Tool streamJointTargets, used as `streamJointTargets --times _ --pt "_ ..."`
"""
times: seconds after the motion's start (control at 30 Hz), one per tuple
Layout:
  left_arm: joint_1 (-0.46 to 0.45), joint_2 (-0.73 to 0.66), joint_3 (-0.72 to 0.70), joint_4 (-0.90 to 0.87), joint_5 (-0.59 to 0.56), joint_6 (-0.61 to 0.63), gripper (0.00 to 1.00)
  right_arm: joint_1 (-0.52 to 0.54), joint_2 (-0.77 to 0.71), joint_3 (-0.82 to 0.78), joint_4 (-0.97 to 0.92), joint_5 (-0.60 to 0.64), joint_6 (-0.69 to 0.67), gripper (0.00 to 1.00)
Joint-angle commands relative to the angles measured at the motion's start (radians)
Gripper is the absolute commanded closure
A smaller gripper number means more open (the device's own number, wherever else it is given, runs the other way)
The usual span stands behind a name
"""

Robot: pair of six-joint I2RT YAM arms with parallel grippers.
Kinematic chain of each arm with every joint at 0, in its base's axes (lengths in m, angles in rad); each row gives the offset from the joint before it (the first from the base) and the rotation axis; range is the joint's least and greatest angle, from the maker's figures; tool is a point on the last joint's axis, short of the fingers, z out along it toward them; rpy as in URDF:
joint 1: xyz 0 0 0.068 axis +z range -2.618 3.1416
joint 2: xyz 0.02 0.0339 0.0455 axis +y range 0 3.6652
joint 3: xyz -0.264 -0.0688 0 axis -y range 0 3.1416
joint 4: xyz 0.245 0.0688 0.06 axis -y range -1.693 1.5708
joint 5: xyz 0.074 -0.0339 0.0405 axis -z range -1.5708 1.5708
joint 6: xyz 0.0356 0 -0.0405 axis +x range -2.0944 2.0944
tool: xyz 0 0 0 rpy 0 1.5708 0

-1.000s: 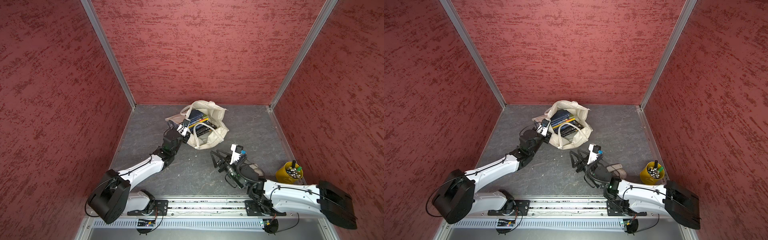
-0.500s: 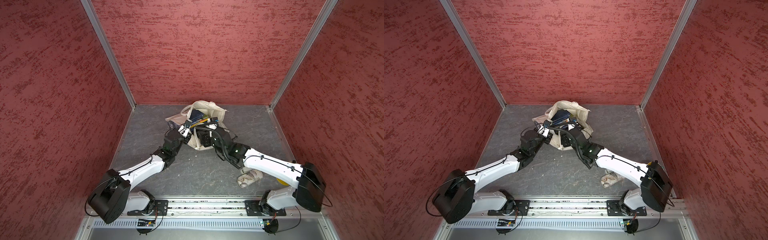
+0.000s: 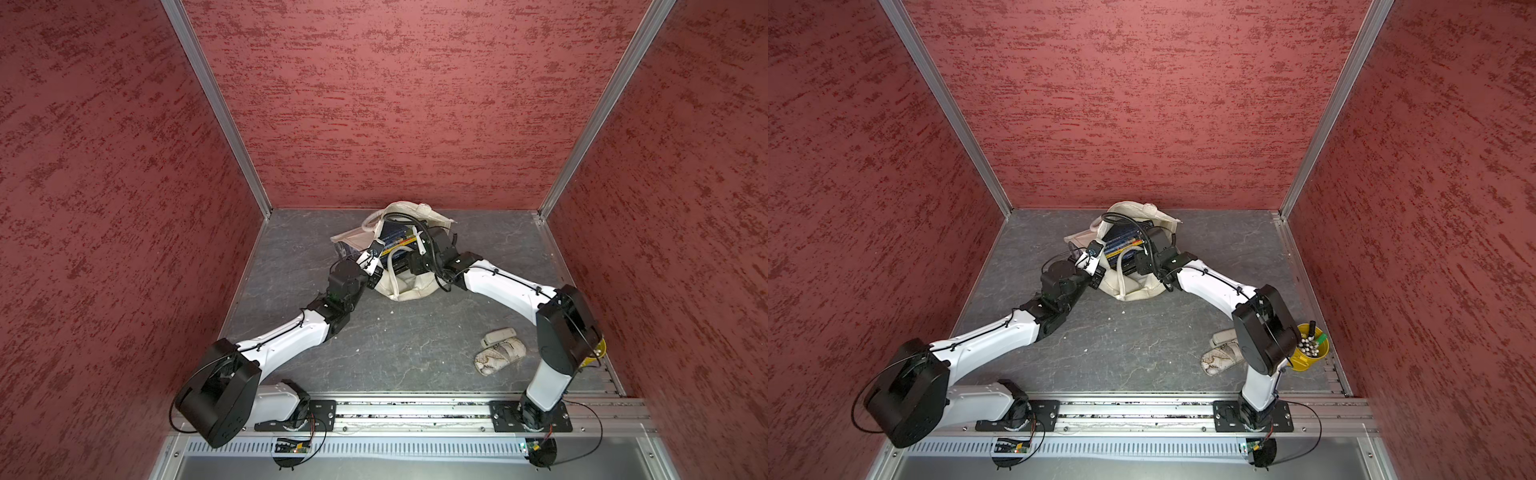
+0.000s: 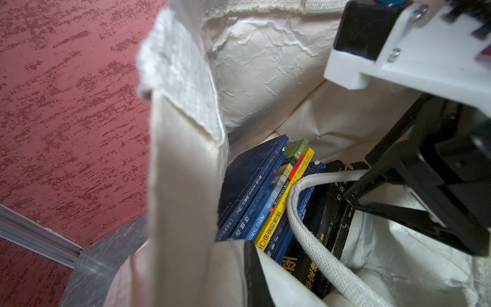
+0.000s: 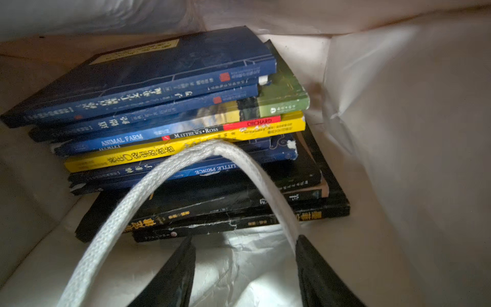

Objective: Take out the books from the canvas bag
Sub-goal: Adjust the canvas bag at the center of the board.

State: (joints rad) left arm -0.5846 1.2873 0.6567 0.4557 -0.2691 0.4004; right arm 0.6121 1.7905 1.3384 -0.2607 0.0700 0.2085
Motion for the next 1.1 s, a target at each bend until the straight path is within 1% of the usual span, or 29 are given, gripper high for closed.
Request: streamJointTargets --times 0.0,0.2,0.27,0.3,0.43,0.53,0.6,0.67,0.7,0.77,0.8,0.93,1.07 --pt "-0.004 -0.032 0.027 0.045 0.006 0.019 1.00 -0.015 0.030 0.037 -0.014 -0.072 -0.029 0.39" --pt "-0.003 -0.038 0.029 0.045 0.005 0.022 1.00 -0.021 0.075 0.032 -0.021 -0.004 -0.029 0.38" --pt "-0.001 -0.039 0.029 0.046 0.004 0.022 1.00 -0.021 0.085 0.024 -0.021 0.022 -0.029 0.38" --pt "-0.001 -0.039 0.028 0.045 0.004 0.022 1.00 -0.021 0.089 0.018 -0.018 0.030 -0.029 0.40" --pt "0.000 -0.038 0.029 0.047 0.001 0.021 1.00 -0.021 0.070 -0.010 0.009 0.028 -0.020 0.57" --pt "0.002 -0.040 0.028 0.047 -0.001 0.020 1.00 -0.021 0.043 -0.036 0.044 -0.012 -0.017 0.68" --pt "0.004 -0.040 0.029 0.047 -0.002 0.019 1.00 -0.021 0.037 -0.041 0.041 -0.005 -0.010 0.75" --pt "0.003 -0.039 0.029 0.045 -0.002 0.019 1.00 -0.021 0.024 -0.055 0.052 -0.007 -0.014 0.75" --pt "0.005 -0.039 0.029 0.045 -0.002 0.018 1.00 -0.022 0.018 -0.062 0.058 -0.005 -0.020 0.71" --pt "0.005 -0.039 0.031 0.043 -0.002 0.019 1.00 -0.024 0.019 -0.064 0.052 0.012 -0.027 0.53" --pt "0.005 -0.039 0.031 0.042 -0.003 0.020 1.00 -0.023 0.020 -0.067 0.051 0.019 -0.029 0.48" --pt "0.005 -0.039 0.030 0.042 -0.003 0.020 1.00 -0.023 0.024 -0.078 0.066 0.040 -0.030 0.54" --pt "0.005 -0.042 0.030 0.042 -0.002 0.021 1.00 -0.023 0.043 -0.066 0.054 0.080 -0.038 0.63"
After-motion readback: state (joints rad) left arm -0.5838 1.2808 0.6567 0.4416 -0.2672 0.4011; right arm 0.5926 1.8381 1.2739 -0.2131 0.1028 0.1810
